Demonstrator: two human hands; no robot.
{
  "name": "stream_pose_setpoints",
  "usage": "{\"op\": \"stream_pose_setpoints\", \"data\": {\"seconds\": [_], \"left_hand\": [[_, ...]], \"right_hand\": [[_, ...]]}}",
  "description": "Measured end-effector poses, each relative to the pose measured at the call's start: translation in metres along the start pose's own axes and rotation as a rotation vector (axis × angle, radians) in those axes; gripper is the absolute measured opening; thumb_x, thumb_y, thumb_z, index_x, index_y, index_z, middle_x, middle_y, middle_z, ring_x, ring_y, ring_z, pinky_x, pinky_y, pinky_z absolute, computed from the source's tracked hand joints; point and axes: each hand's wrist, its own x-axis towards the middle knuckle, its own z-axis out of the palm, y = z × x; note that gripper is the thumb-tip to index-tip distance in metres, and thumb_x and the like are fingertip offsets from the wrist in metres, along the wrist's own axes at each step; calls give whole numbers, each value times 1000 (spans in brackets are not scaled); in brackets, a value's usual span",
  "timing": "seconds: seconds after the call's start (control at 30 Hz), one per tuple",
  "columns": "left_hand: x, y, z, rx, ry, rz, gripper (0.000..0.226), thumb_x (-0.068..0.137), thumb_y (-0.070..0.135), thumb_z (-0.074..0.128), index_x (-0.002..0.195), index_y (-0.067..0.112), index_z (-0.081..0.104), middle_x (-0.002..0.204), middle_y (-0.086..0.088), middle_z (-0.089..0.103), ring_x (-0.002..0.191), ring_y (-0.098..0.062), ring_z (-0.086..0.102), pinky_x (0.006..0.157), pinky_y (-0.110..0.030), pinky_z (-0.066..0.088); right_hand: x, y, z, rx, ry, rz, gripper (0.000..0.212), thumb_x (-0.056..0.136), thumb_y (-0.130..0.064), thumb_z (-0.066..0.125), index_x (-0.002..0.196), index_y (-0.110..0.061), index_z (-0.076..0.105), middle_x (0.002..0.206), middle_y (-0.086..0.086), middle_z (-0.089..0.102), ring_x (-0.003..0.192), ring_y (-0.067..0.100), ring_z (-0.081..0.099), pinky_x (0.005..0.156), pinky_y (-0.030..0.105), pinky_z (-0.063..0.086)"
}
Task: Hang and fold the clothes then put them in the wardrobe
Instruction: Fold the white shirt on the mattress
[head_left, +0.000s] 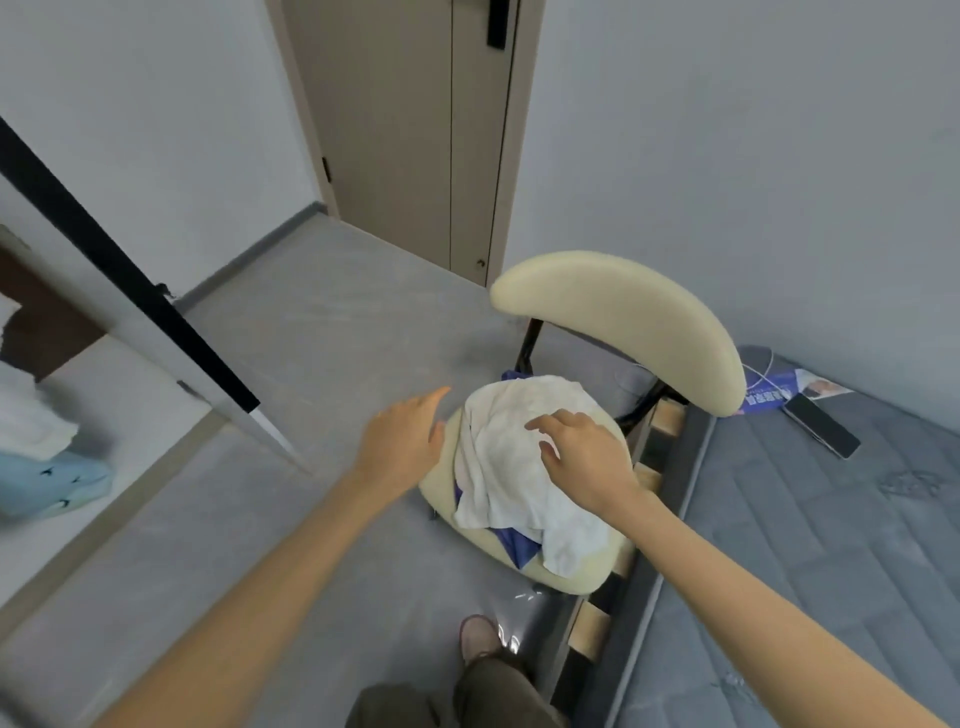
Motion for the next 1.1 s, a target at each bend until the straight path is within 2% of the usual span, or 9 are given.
{"op": "stream_pose_setpoints", "data": {"seconds": [0.23,0.37,0.5,0.7,0.83,0.9,0.97,1.03,1.1], "left_hand": [[-2,-2,110,14,-177,12,49,97,18,39,145,19,30,143,-4,39,123,-25,42,96,-35,38],[6,-16,186,8,-197,49,53,98,22,40,148,21,24,149,0,32,130,-21,36,101,-35,37],[17,-32,266,61,-177,149,61,96,31,45,150,27,16,157,4,15,144,-16,14,111,-31,24],[30,-44,357,231,-159,210,84,88,47,54,149,39,-4,158,8,-10,146,-18,-11,115,-52,-2],[29,-47,380,239,36,236,78,90,31,57,149,37,7,159,6,9,147,-20,7,114,-53,7],[28,-47,379,258,104,233,68,93,20,52,149,35,18,157,6,20,144,-20,19,114,-49,11],[27,-43,370,289,100,194,57,97,17,42,148,35,23,155,8,24,143,-17,23,115,-41,6],[24,-34,355,230,116,159,48,97,14,39,142,32,38,147,7,41,135,-14,36,115,-33,1],[20,-21,332,116,193,123,45,92,5,40,129,27,54,128,4,59,120,-16,50,113,-28,5]], "right_hand": [[-16,61,106,-23,-132,103,44,98,-19,41,141,-26,39,140,-5,44,116,17,46,89,30,46],[-10,88,177,-82,-139,148,49,96,-20,45,143,-28,32,146,-3,35,119,20,44,92,33,46],[-4,114,246,-57,-142,167,54,95,-29,48,145,-31,25,150,-1,26,124,26,38,96,38,42],[-9,146,315,-88,-137,80,61,93,-51,46,146,-37,20,157,-1,9,130,30,28,104,42,34],[-9,154,328,-161,-6,50,44,96,-35,45,140,-33,38,155,-3,21,123,31,35,97,39,34],[-10,155,324,-106,40,47,34,98,-26,43,132,-28,50,150,-5,33,121,28,40,95,36,35],[-12,154,313,-16,102,48,30,100,-21,39,125,-23,57,137,-4,51,111,24,49,91,34,37],[-15,151,295,12,167,33,30,101,-18,38,123,-21,57,118,-1,63,100,22,55,85,32,40],[-19,146,272,40,232,1,29,101,-16,38,123,-19,56,111,0,65,97,22,58,81,32,44]]}}
